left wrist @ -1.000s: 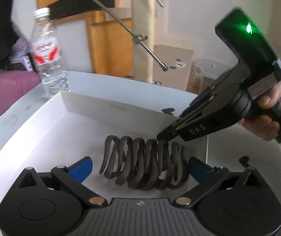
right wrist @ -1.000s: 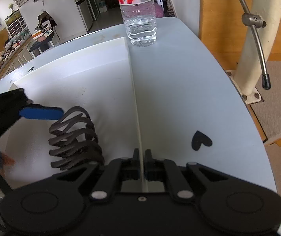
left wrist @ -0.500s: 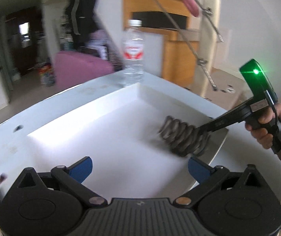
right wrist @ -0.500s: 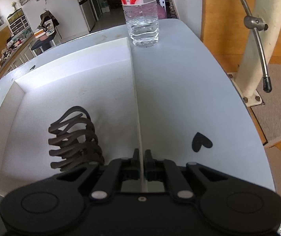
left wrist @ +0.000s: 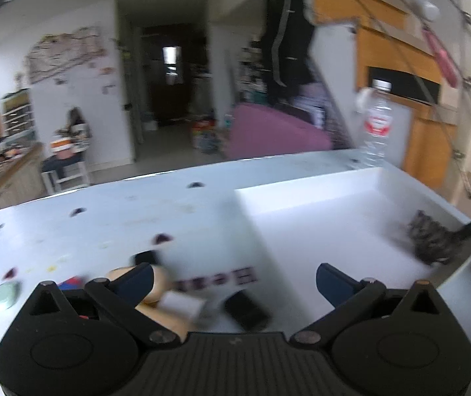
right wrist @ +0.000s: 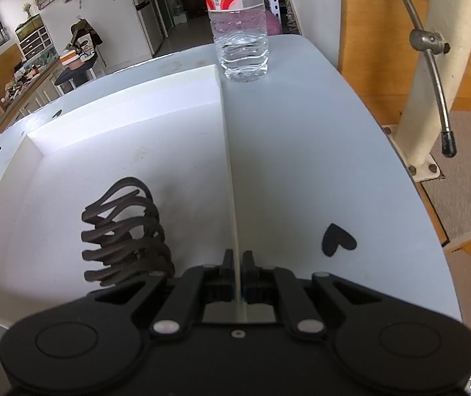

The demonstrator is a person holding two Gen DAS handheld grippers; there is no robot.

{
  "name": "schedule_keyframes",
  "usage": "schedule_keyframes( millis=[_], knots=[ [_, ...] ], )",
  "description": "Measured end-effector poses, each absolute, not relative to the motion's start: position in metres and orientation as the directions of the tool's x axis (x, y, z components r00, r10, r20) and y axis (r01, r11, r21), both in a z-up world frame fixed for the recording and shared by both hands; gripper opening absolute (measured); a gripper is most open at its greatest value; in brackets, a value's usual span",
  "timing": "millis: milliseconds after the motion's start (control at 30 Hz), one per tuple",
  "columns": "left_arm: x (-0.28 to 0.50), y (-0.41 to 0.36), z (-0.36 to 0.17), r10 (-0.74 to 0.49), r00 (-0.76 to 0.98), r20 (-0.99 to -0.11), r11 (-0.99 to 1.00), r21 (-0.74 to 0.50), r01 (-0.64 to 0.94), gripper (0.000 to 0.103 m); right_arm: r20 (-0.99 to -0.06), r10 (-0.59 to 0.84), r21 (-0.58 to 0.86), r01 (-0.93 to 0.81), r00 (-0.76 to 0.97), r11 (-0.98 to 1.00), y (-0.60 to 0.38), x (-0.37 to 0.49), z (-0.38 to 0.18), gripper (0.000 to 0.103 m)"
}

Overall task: Organize rigid objects
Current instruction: 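Move the left gripper back to the beige wooden block and grasp it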

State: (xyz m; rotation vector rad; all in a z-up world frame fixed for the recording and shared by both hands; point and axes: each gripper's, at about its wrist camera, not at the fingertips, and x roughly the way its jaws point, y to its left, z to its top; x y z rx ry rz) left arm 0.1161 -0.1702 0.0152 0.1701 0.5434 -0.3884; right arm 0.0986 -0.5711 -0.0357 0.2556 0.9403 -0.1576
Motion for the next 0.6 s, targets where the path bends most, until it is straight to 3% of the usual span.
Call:
schedule_keyframes(
  millis=[300, 467, 600],
  knots=[
    [0.118, -0.126, -0.008, -0.275, 0.803, -0.529, 0.928, 0.073, 0.366, 0.103, -0.811, -0.021, 0.151, 0.243, 0.585, 0.958, -0.571, 0.098, -0.036, 0.005],
    [0.133, -0.109, -0.031, -0.343, 0.78, -0.524, 0.889, 0.088, 0.45, 0.103, -0.811, -0.02, 0.15, 0.24, 0.585, 0.959, -0.57, 0.098, -0.036, 0.005],
    [0.157, -0.097, -0.05, -0.394, 0.721, -0.569, 0.848, 0.076, 0.524, 0.103, -0.811, -0.017, 0.151, 0.237, 0.585, 0.96, -0.57, 0.097, -0.036, 0.005]
  ],
)
